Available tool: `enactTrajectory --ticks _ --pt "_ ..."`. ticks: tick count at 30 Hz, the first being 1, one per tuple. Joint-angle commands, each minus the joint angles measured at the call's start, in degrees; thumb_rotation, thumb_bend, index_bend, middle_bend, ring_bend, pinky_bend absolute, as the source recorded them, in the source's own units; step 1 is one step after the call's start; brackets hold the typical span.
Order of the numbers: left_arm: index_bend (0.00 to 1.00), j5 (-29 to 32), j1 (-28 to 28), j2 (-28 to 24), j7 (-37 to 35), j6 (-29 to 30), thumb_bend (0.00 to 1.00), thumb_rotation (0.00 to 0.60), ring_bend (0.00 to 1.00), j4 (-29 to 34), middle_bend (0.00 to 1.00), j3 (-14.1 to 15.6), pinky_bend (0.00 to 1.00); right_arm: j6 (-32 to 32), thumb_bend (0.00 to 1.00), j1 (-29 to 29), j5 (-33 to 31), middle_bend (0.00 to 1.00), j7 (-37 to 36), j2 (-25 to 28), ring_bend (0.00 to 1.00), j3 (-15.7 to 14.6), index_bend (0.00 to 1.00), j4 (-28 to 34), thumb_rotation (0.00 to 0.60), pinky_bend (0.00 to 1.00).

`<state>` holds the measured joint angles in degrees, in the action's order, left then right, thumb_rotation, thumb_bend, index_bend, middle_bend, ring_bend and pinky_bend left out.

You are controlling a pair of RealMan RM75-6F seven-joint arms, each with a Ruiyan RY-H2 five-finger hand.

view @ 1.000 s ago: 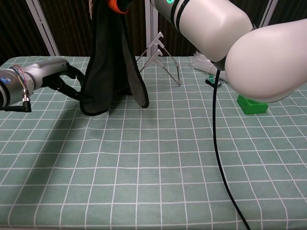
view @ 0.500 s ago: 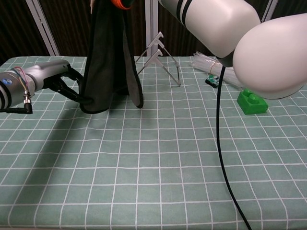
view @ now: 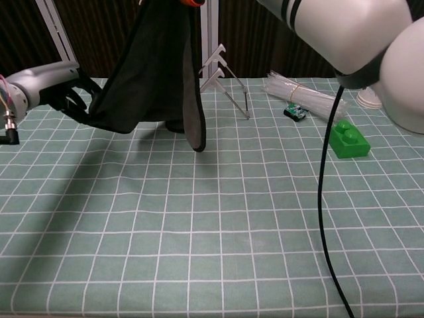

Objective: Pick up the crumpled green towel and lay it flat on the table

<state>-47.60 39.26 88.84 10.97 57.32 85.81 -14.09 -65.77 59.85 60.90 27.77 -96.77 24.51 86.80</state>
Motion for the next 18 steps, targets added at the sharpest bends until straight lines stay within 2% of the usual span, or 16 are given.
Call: enactTrajectory --ticks 1,4,7,11,18 --pt "0.72 -3.2 -1.3 -2.8 -1.7 2.4 0.47 0.6 0.16 2.0 0.36 -0.9 0.26 0.4 0.45 -2.2 -0.8 0.28 -3.2 3.1 0.09 0.2 0.78 3.2 0.6 0.0" --pt "0.72 -4.6 -1.4 -4.4 -2.0 3.9 0.47 0.6 0.16 2.3 0.36 -2.1 0.26 1.6 0.45 -3.0 -2.2 0.28 -5.1 4.8 0.09 0.8 0.78 4.2 0.6 0.0" --pt "0.72 -4.1 -0.5 -4.8 -1.2 3.8 0.46 0.6 0.16 0.7 0.36 -3.5 0.26 3.1 0.45 -2.8 -3.5 0.28 -6.7 4.9 0.09 1.1 0.78 2.5 0.6 0.0" --pt "0.72 -1.6 1.3 -4.0 -1.4 2.5 0.46 0.6 0.16 -3.5 0.36 -6.1 0.26 6.0 0.45 -1.5 -5.0 0.28 -9.3 4.2 0.08 1.9 0.77 -1.3 0.6 0.0" --pt "0.72 -0.4 3.6 -2.4 -1.3 4.7 0.46 0.6 0.17 -10.3 0.36 -10.0 0.26 8.5 0.45 1.0 -4.1 0.28 -16.5 1.6 0.08 4.2 0.77 -9.3 0.6 0.0"
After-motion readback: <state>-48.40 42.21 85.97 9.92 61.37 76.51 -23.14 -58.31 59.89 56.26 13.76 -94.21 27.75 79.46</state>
